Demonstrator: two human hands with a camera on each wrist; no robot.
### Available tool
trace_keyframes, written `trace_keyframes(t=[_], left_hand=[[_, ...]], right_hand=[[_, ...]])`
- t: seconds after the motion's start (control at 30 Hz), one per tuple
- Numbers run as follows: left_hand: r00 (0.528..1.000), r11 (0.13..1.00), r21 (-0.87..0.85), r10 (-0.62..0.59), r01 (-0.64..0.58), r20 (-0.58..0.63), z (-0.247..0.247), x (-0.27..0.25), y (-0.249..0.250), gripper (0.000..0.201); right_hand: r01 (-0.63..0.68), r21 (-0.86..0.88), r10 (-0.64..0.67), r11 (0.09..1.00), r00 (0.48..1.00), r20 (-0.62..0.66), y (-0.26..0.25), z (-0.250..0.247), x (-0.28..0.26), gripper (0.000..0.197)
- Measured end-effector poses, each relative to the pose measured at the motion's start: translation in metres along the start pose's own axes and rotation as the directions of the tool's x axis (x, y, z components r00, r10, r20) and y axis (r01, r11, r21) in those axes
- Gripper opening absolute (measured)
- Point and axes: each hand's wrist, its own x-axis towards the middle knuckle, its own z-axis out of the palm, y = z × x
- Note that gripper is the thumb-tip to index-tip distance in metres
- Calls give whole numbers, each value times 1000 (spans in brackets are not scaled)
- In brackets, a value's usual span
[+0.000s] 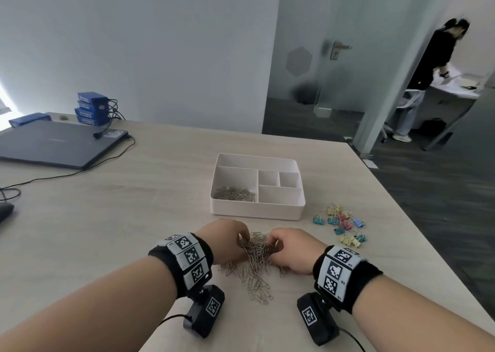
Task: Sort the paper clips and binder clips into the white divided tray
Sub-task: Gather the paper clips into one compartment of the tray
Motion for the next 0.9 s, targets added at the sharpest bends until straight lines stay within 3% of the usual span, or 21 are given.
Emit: trace_keyframes(t=[0.17,0.33,0.7,0.9], left_hand=[[999,993,-116,1,-6,-40,-4,0,-6,15],[1000,972,-237,-6,4,-8,-11,1,-10,2],[998,870,-493,4,-34,-62,-41,12,-23,3],[988,793,-609,-63,-38,-143,-73,33,-33,6]], right_hand=[[-10,95,10,995,1000,7,2,-3,4,15],[-16,243,7,970,999,35,-1,-11,5,11],[-3,433,6,901,1000,-7,2,-13,11,8],[-10,474,8,880,1000,7,2,-13,13,7]])
